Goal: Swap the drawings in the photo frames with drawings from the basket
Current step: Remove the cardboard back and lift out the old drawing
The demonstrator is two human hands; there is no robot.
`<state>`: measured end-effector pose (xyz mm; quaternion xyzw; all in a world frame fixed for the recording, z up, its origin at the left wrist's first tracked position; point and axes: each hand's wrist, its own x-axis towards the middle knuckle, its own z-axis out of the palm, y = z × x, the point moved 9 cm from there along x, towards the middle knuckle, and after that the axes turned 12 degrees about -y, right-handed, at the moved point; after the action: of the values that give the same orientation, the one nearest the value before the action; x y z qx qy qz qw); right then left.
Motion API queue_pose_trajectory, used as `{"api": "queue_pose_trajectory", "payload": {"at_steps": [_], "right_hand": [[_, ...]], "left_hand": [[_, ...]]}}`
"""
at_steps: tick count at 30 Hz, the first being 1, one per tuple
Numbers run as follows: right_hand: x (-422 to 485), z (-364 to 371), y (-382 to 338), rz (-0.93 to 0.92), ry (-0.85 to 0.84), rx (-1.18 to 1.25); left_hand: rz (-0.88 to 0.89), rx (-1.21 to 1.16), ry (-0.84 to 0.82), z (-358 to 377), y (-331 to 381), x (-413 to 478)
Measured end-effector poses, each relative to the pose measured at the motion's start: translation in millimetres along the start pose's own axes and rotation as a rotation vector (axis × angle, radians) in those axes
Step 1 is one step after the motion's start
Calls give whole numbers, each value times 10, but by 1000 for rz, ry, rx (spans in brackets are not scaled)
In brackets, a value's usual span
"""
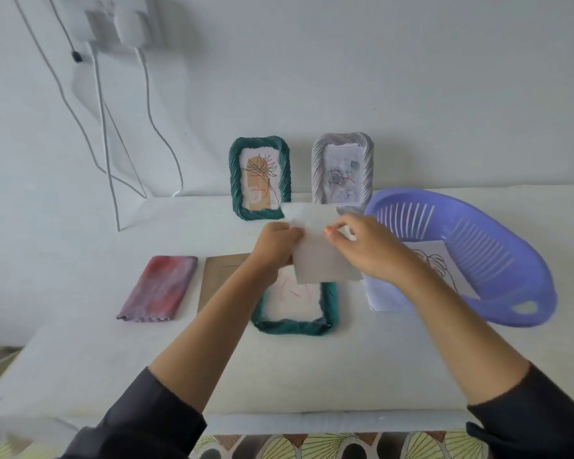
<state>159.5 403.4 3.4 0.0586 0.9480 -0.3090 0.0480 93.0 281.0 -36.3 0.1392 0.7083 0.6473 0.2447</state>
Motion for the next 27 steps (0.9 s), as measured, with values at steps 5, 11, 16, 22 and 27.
{"api": "queue_pose_trajectory", "payload": {"at_steps": [5, 11, 16, 22, 27], "right_hand": [[291, 581, 403, 192, -48, 455], [282, 793, 489, 237, 56, 255], [197, 802, 484, 219, 97, 69], [206, 793, 638, 181, 58, 53], [217, 865, 692, 127, 54, 66]], "left_hand": [[-203, 97, 0, -406, -476, 18], [-136, 739, 85, -632, -509, -39], [-160, 898, 0, -605, -667, -11], [-155, 884, -38, -593, -753, -78], [-137, 866, -38, -575, -744, -89]]}}
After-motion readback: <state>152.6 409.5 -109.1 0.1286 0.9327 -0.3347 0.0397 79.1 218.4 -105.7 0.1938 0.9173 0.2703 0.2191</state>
